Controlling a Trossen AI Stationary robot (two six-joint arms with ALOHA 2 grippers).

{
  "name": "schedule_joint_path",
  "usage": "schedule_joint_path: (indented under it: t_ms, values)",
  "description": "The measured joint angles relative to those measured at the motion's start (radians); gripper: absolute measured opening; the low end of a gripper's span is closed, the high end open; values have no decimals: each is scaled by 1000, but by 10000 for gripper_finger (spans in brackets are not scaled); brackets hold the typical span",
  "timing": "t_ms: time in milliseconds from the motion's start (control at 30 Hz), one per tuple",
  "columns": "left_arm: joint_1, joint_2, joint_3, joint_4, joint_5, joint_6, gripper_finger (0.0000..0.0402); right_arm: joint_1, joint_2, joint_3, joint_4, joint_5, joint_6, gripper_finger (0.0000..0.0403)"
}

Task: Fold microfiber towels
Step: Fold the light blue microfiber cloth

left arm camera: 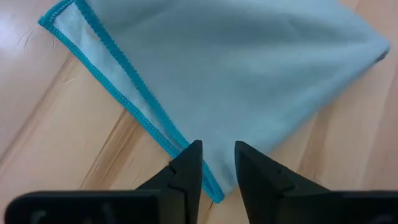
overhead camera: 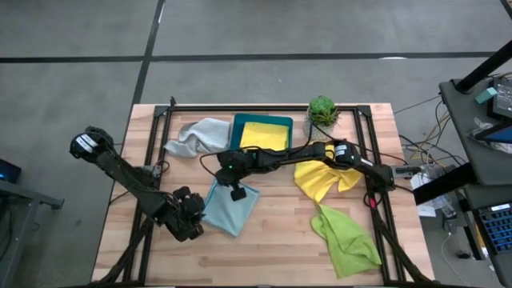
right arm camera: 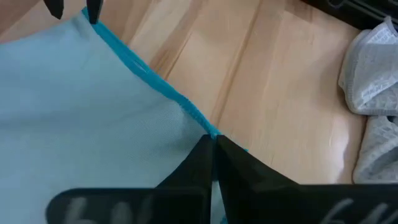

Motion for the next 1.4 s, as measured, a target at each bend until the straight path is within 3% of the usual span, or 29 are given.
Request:
schedule_joint_path:
  t_ms: [500,733,1133,1400]
  values:
    - [0,0,-66,7,46,-104,81,1,31,5,15,9,14,9]
    - [0,0,-71,90,98,10,8,-2,38,5,31,8,53,13]
    - [-2,0,-45,-123,135,-57,0,-11,36,8,50,10,186,115]
    - [-2,-3,33,-106,184,-38,0,-10,13,10,35,9,261,136]
